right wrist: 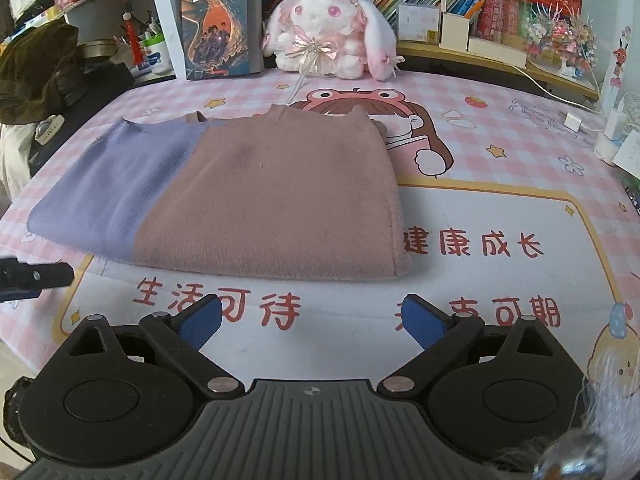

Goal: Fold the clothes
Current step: 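Move both grippers to the hem edge of the folded sweater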

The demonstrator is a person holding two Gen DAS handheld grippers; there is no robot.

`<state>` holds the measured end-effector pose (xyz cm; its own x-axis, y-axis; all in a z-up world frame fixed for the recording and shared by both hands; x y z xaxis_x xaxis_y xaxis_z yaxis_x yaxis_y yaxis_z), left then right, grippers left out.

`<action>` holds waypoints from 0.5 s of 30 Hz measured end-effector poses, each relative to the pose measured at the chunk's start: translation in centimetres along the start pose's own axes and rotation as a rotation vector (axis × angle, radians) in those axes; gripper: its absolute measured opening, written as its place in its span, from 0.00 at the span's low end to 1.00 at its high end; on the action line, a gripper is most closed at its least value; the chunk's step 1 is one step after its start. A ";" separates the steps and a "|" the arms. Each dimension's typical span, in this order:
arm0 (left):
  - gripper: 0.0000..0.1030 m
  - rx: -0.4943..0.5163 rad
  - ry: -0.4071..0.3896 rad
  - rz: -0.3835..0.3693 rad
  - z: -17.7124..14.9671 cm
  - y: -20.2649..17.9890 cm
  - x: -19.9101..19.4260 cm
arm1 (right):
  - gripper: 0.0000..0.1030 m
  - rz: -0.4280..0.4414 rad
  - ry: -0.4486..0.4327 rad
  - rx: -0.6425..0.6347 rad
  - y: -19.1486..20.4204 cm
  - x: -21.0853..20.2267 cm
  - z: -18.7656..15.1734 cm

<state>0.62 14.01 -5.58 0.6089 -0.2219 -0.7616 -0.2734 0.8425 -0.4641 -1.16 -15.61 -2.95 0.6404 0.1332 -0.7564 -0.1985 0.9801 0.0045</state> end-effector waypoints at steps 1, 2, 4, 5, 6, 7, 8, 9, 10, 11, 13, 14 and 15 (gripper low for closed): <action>0.83 -0.042 0.006 -0.017 0.4 0.5 0.2 | 0.94 -0.004 0.001 0.001 0.1 0.1 0.1; 0.83 -0.088 0.005 -0.035 0.8 1.1 0.3 | 0.94 -0.008 0.001 0.001 0.3 0.3 0.3; 0.82 -0.179 0.002 -0.071 1.5 2.3 0.6 | 0.94 -0.015 0.001 0.001 0.5 0.5 0.5; 0.82 -0.224 0.001 -0.088 1.8 2.9 0.7 | 0.94 -0.019 0.001 0.001 0.5 0.5 0.7; 0.81 -0.267 -0.002 -0.104 2.2 3.4 0.9 | 0.94 -0.023 0.001 0.001 0.6 0.6 0.8; 0.81 -0.309 -0.005 -0.120 2.6 3.9 1.1 | 0.94 -0.028 0.001 0.002 0.6 0.7 1.0; 0.81 -0.346 -0.008 -0.134 3.0 4.4 1.4 | 0.94 -0.036 0.000 0.005 0.6 0.7 1.1; 0.81 -0.384 -0.011 -0.148 3.3 4.8 1.6 | 0.94 -0.044 -0.002 0.008 0.5 0.8 1.3; 0.81 -0.435 -0.016 -0.168 3.7 5.4 1.9 | 0.94 -0.051 -0.005 0.013 0.4 0.7 1.4; 0.81 -0.483 -0.020 -0.184 4.0 5.9 2.2 | 0.94 -0.058 -0.009 0.019 0.3 0.7 1.6; 0.81 -0.578 -0.029 -0.216 4.6 7.0 2.7 | 0.94 -0.077 -0.023 0.035 0.0 0.4 2.0; 0.81 -0.616 -0.034 -0.225 4.9 7.4 3.0 | 0.94 -0.087 -0.031 0.045 -0.3 0.3 2.1; 0.81 -0.654 -0.040 -0.235 5.2 7.7 3.2 | 0.94 -0.097 -0.041 0.057 -0.5 0.1 2.3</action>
<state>4.31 22.35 -9.26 0.7301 -0.3333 -0.5965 -0.5161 0.3032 -0.8011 0.71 -15.77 -1.56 0.6849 0.0423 -0.7274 -0.0926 0.9953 -0.0293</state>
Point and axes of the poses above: each gripper's, at about its wrist camera, not at the fingertips, and x roughly the way its jaws point, y to its left, z to its top, the point moved 1 cm from there along x, roughly the way its jaws point, and after that the axes turned 8 degrees about -x, right-handed, at the moved point
